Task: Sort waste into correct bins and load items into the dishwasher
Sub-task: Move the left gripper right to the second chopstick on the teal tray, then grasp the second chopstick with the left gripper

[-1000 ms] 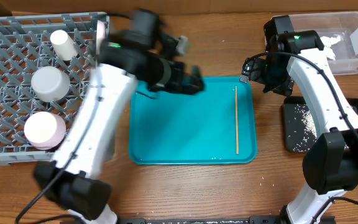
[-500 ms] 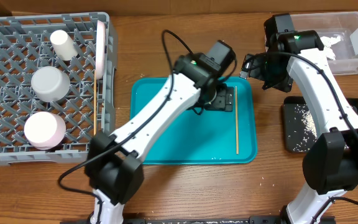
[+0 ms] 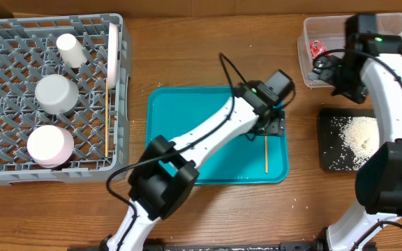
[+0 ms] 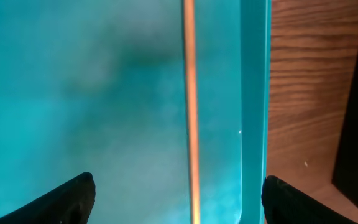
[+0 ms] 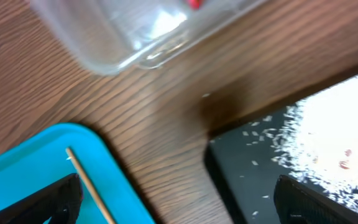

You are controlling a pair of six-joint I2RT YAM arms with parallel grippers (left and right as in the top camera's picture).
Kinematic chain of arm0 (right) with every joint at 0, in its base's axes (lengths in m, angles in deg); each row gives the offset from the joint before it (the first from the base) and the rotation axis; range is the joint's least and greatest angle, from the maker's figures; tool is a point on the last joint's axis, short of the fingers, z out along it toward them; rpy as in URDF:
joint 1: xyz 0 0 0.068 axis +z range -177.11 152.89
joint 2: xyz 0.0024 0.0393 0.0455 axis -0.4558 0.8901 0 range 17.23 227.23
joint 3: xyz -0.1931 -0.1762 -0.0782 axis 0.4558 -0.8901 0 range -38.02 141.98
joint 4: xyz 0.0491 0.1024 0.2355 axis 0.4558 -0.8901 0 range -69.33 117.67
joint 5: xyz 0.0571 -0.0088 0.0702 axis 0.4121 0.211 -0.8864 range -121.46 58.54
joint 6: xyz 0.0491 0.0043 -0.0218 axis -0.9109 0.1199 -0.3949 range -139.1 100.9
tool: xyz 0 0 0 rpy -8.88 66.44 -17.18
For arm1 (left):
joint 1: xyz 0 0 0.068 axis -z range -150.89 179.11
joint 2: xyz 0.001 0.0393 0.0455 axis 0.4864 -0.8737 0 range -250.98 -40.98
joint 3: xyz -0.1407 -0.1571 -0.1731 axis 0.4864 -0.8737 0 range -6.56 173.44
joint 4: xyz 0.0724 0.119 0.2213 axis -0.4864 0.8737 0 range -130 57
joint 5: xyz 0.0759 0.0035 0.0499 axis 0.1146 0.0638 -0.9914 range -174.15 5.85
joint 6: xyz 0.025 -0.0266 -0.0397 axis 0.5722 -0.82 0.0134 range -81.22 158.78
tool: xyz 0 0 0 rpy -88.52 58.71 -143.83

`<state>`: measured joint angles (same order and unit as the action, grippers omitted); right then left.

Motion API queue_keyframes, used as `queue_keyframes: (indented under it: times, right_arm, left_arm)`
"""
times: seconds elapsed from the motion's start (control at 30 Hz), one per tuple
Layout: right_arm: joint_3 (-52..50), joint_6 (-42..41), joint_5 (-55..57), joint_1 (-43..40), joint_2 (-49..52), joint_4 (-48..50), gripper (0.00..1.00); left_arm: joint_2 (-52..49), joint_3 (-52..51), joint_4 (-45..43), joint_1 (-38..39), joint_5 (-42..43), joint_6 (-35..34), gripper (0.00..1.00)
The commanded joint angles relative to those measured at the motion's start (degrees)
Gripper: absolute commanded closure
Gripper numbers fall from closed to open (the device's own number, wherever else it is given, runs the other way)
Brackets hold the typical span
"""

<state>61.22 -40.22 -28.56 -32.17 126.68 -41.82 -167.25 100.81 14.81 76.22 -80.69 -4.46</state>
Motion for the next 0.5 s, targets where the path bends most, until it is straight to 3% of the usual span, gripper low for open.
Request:
queue_keyframes:
  times: [0.0,0.3,0.47]
  right_arm:
    - [1.0,0.1,-2.0,-0.8,-1.3,-0.6,0.00]
    - [1.0,0.1,-2.0,-0.7,-1.3,-1.9,0.00]
    - [1.0,0.1,-2.0,-0.7,-1.3,-1.8,0.00]
  left_arm:
    - [-3.9,-0.1,-1.7,1.5,-6.4,-4.2,0.13]
    - [-8.4,-0.1,-3.9,2.1,-14.9,-4.5,0.27]
    - [-8.9,-0.1,-4.1,2.1,-18.9,-4.0,0.40]
